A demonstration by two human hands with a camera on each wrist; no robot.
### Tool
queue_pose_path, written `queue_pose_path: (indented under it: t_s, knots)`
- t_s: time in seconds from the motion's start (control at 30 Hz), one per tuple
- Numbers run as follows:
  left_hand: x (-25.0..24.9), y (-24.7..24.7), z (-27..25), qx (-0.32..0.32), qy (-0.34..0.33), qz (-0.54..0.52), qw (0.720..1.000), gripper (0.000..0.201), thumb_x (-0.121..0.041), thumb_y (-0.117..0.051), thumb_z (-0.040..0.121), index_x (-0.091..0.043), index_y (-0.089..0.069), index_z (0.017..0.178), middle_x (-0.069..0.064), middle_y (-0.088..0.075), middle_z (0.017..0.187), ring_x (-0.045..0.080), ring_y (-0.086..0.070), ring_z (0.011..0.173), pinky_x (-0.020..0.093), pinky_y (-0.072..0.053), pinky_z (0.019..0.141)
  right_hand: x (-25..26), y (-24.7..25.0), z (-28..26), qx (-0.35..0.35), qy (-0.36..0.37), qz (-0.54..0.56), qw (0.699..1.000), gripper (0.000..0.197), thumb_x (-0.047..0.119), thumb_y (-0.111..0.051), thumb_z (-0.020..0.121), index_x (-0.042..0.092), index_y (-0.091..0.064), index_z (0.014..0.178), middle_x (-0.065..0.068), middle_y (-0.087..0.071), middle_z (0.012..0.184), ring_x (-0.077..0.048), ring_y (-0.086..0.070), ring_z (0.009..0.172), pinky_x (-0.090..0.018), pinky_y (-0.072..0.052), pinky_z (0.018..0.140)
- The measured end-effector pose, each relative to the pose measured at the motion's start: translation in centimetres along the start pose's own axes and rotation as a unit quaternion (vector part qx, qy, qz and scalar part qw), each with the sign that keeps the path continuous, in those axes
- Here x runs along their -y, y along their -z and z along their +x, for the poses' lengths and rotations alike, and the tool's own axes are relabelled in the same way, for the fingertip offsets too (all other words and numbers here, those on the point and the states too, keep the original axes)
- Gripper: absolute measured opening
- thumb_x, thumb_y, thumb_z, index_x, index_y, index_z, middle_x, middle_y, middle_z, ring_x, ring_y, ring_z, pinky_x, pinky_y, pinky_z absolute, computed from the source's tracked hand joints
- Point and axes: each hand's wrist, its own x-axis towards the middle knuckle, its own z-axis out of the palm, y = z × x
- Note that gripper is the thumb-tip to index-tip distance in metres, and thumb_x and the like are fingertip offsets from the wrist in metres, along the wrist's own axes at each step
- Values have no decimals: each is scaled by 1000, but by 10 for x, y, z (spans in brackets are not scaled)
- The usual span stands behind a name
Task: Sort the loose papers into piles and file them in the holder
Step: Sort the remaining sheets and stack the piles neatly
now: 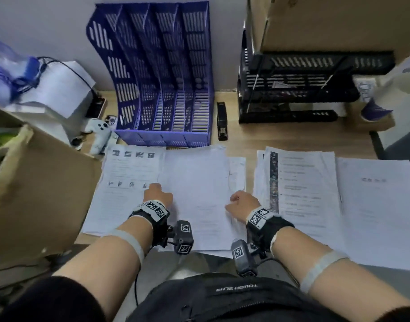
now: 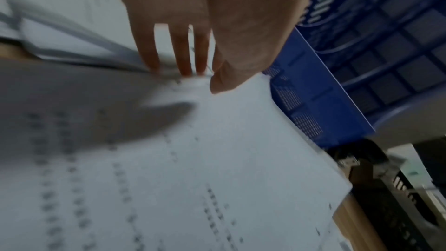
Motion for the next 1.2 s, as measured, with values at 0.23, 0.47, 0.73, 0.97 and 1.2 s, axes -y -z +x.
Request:
queue_pose_path:
  t_s: [0.23, 0.47, 0.73, 0.97, 1.2]
  knots:
    - [34, 9, 8, 34, -87, -73, 993, 37, -9, -56, 86, -17, -69, 120, 5, -68, 122, 28, -65, 109, 34, -49, 101, 10, -22, -1, -123, -13, -10, 992, 6, 17, -60, 83, 17, -54, 83, -2, -61, 86, -21, -56, 72, -32, -53, 74]
    - [26, 17, 9, 76, -159, -86, 981, 30, -9, -58, 88, -16, -67, 116, 7, -67, 122, 26, -64, 107, 29, -50, 93, 7, -16, -15, -212, 1, -29, 977, 12, 9, -51, 88, 17, -58, 82, -3, -66, 78, -24, -61, 70, -30, -51, 62]
    - [-38, 31, -37, -104, -451, 95, 881, 87, -29, -72, 78, -31, -25, 151, 12, -20, 157, 31, -22, 146, 45, -31, 114, 25, 17, -54, -272, 69, -43, 959, 23, 10, -47, 89, 29, -60, 91, 0, -70, 83, -25, -63, 75, -35, -56, 68]
    - [-128, 31, -105, -54, -584, 320, 744, 17, -29, -48, 89, -28, -62, 100, -2, -69, 101, 25, -61, 110, 54, -16, 116, 51, 64, -89, -344, 195, -45, 918, 13, 26, -60, 86, 30, -71, 93, 10, -73, 84, -15, -66, 83, -34, -53, 82]
    - [-157, 14, -98, 72, -517, -33, 852, 16, -21, -48, 97, -15, -62, 101, 11, -69, 102, 26, -63, 94, 30, -43, 81, -36, 104, -124, -514, -54, 85, 852, 82, 47, -74, 75, 17, -36, 141, -10, -39, 140, -31, -43, 127, -43, -40, 103]
